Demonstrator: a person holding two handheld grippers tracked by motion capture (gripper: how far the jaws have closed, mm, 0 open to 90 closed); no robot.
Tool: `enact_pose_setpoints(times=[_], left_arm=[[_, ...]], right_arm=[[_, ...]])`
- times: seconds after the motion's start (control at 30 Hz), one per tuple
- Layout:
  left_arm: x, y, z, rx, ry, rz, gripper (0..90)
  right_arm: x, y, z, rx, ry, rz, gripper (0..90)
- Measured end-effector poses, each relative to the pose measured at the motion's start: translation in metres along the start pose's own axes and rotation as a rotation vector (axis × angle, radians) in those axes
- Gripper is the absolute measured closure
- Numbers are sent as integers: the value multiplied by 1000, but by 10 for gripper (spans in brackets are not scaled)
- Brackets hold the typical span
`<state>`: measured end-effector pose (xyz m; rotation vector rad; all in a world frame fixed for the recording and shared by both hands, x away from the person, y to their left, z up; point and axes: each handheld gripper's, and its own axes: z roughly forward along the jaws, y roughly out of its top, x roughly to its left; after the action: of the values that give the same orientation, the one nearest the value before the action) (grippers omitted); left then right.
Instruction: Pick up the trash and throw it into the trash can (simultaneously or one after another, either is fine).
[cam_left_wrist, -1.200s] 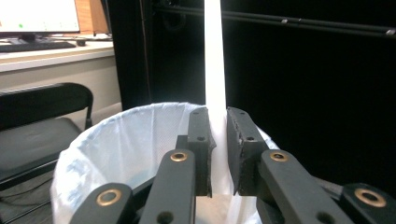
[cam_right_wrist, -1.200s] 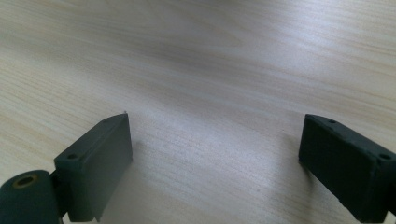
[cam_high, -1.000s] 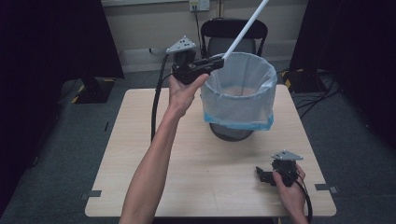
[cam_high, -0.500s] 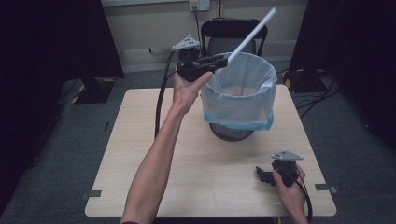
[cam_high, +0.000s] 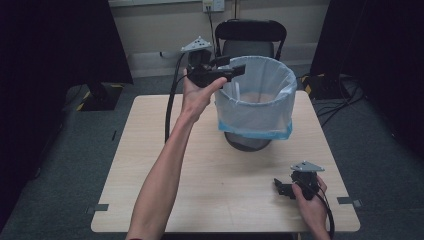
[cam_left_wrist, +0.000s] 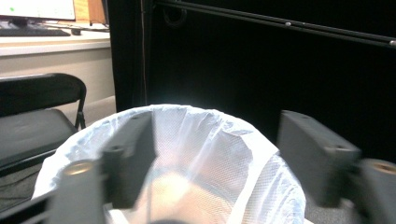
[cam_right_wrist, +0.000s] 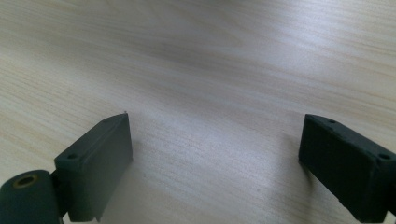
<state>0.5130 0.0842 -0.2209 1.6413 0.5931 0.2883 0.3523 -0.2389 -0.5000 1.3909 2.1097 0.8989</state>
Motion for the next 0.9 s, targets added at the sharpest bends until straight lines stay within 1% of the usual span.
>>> enact_pose_setpoints(times=[0.07, 0.13, 0.17, 0.2, 0.23, 0.27, 0.33, 0.4, 0.43, 0.53, 0.63, 0.7, 0.73, 0.77, 0.8, 0.87, 0.9], left_arm=[[1, -1, -3, 5, -3, -2, 193], [2, -1, -5, 16, -2, 6, 146], [3, -1, -7, 18, 4, 3, 159], [4, -1, -9, 18, 1, 6, 156], [5, -2, -11, 20, -17, 7, 156], [6, -2, -14, 14, -30, 0, 155], [8, -4, -19, 6, -37, 2, 156], [10, -5, -24, 14, -45, 4, 158], [11, -6, -26, 18, -43, 7, 157], [14, -8, -33, 36, -18, 4, 159], [15, -10, -41, 57, 20, 44, 159], [16, -12, -45, 52, 27, 48, 164], [17, -13, -47, 58, 37, 62, 167], [17, -15, -50, 60, 56, 78, 167], [18, -16, -52, 65, 72, 82, 169], [21, -20, -58, 71, 85, 78, 178], [22, -22, -62, 71, 94, 83, 178]], right_arm=[[0, 0, 0, 0, 0, 0, 89], [0, 0, 0, 0, -1, 2, 89], [0, 0, 0, 0, -1, 1, 89], [0, 0, 0, 0, -1, 2, 89], [0, 0, 0, 0, -1, 2, 89], [0, 0, 0, 0, -1, 2, 89], [0, 0, 0, 0, -1, 2, 89], [0, 0, 0, 0, -1, 2, 89], [0, 0, 0, 0, -1, 1, 89], [0, 0, 0, 0, -1, 1, 89], [0, 0, 0, 1, 0, 2, 88], [0, 0, 0, 1, 0, 2, 89], [0, 0, 0, 0, -1, 2, 89], [0, 0, 0, 1, 0, 2, 89], [0, 0, 0, 1, -1, 1, 88], [0, 0, 0, 0, -1, 1, 89], [0, 0, 0, 0, -1, 2, 89]])
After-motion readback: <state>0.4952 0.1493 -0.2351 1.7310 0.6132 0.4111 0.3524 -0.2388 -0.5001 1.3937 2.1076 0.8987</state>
